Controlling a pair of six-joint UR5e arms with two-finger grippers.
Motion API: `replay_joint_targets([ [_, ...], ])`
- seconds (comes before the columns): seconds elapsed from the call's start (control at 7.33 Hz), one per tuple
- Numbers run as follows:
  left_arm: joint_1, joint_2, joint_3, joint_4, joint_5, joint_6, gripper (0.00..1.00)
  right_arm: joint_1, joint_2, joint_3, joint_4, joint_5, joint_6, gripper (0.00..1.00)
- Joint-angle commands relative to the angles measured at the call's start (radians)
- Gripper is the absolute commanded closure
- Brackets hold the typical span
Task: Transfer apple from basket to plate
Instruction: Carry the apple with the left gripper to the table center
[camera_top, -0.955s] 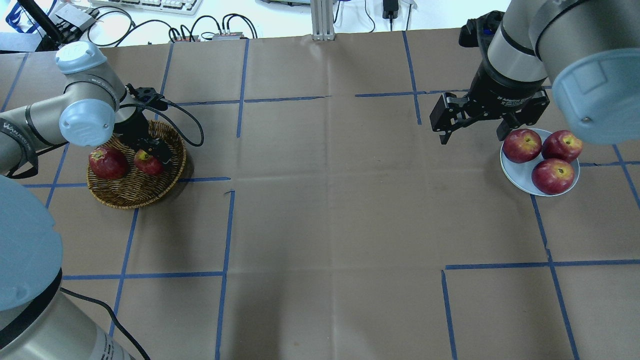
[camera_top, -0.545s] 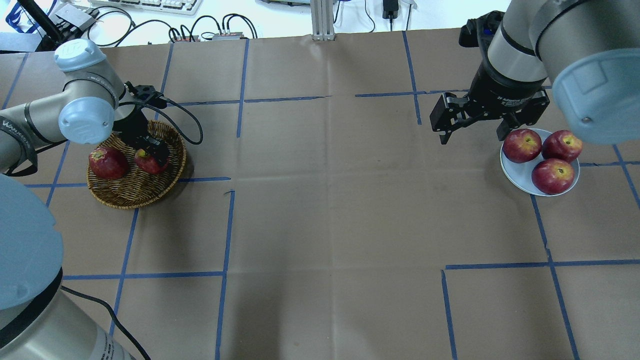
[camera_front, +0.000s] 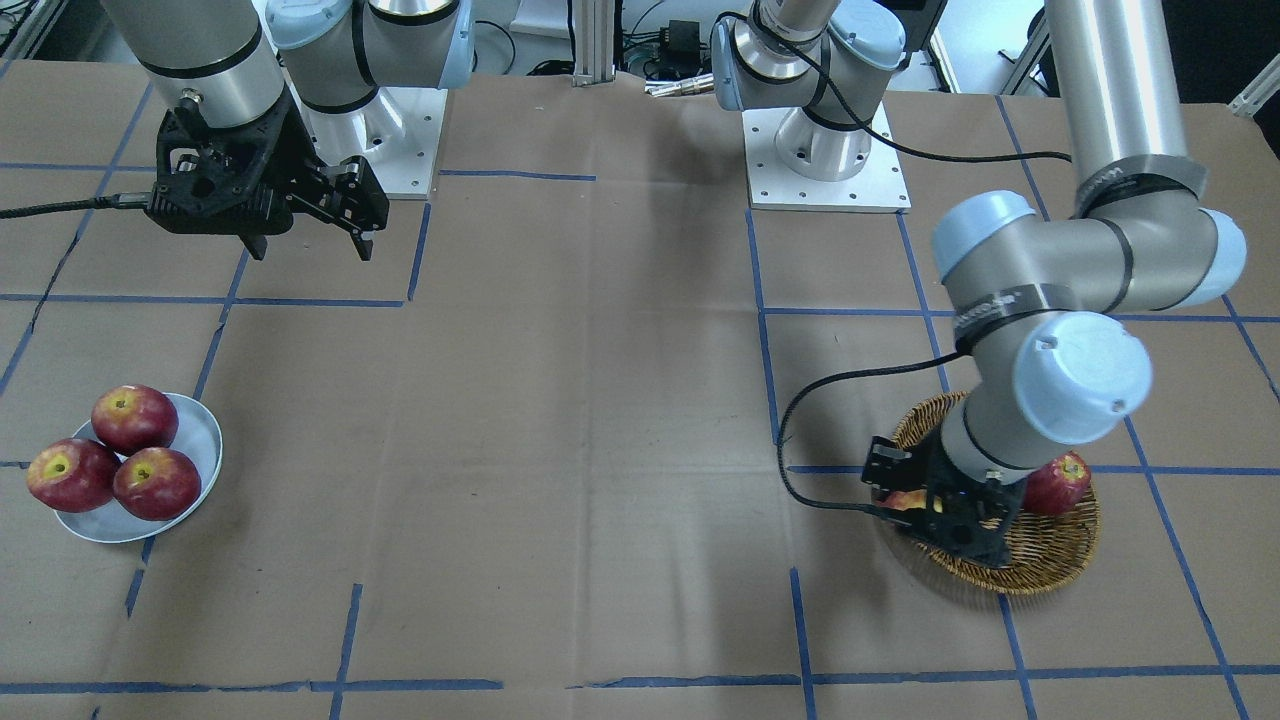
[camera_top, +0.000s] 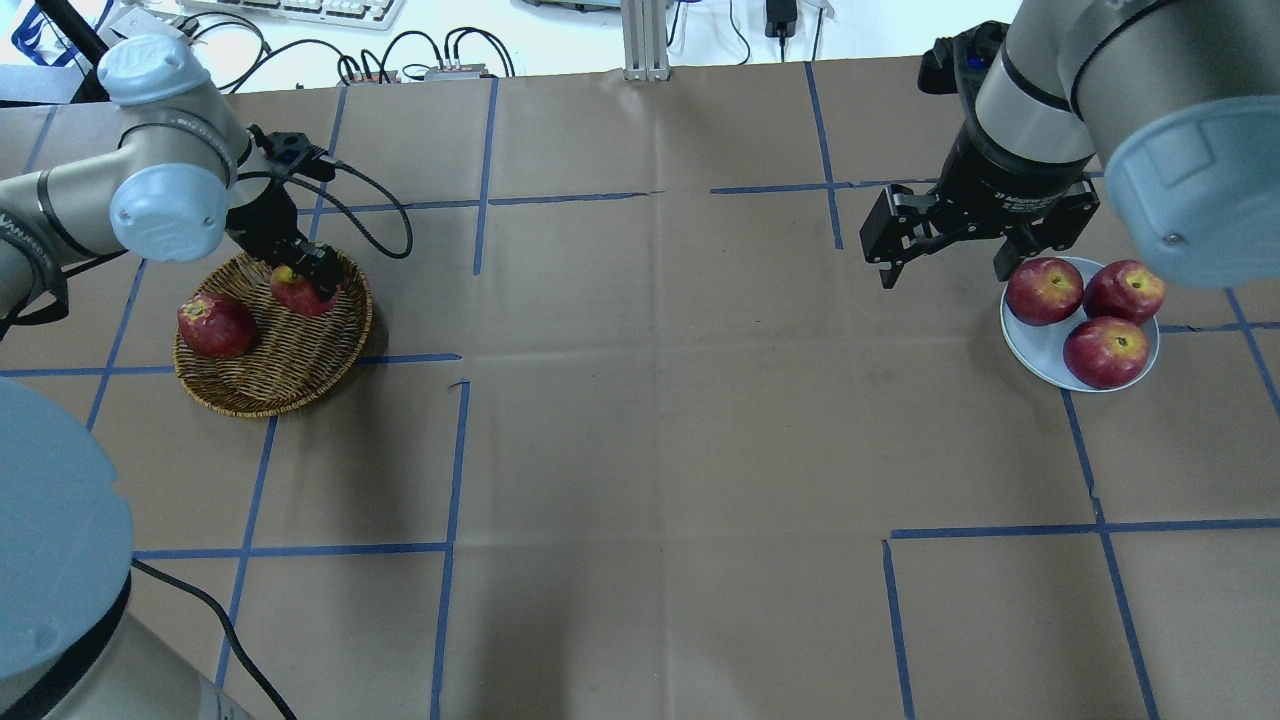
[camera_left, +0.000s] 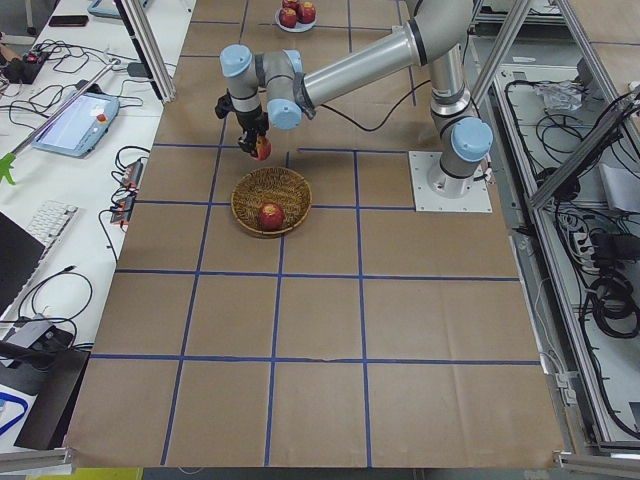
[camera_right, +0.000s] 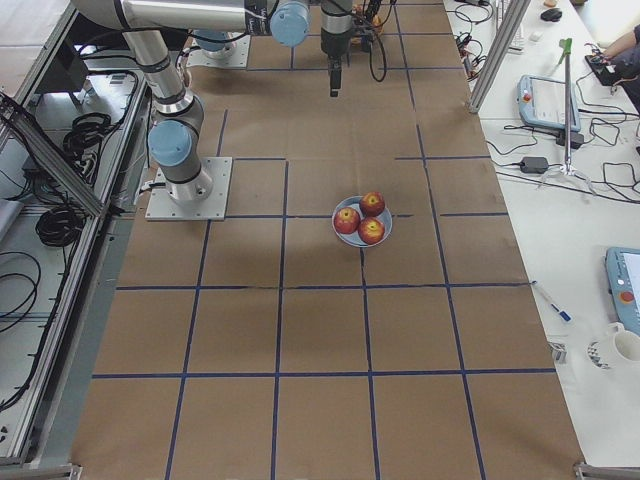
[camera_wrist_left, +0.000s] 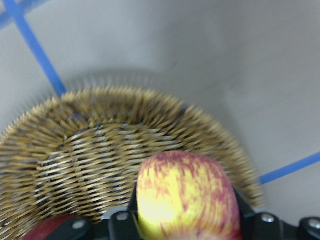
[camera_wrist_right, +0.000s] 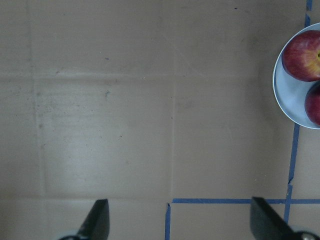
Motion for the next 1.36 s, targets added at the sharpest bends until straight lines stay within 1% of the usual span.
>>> replay_joint_targets([
  [0.0,-0.204,-0.010,0.038,-0.040,-0.008,-0.388,0.61,0.000,0.000,0.000,0.000,0.000,-0.001,0.00],
  [0.27,-0.373,-0.064,0.038,-0.004,-0.011,-0.672,0.61,0.000,0.000,0.000,0.000,0.000,-0.001,0.00],
  [0.41,-0.430,-0.100,0.039,0.072,-0.014,-0.727,0.61,0.000,0.000,0.000,0.000,0.000,0.001,0.00],
  [0.55,-0.463,-0.146,0.039,0.135,-0.022,-0.735,0.61,0.000,0.000,0.000,0.000,0.000,-0.001,0.00],
  [0.68,-0.475,-0.165,0.035,0.168,-0.026,-0.735,0.61,0.000,0.000,0.000,0.000,0.000,-0.001,0.00],
  [0.82,-0.478,-0.164,0.017,0.168,-0.031,-0.735,0.61,0.000,0.000,0.000,0.000,0.000,-0.001,0.00],
  [0.95,-0.478,-0.167,0.010,0.168,-0.080,-0.733,0.61,0.000,0.000,0.000,0.000,0.000,-0.001,0.00],
  [1.23,-0.477,-0.174,0.007,0.173,-0.082,-0.729,0.60,0.000,0.000,0.000,0.000,0.000,-0.001,0.00],
])
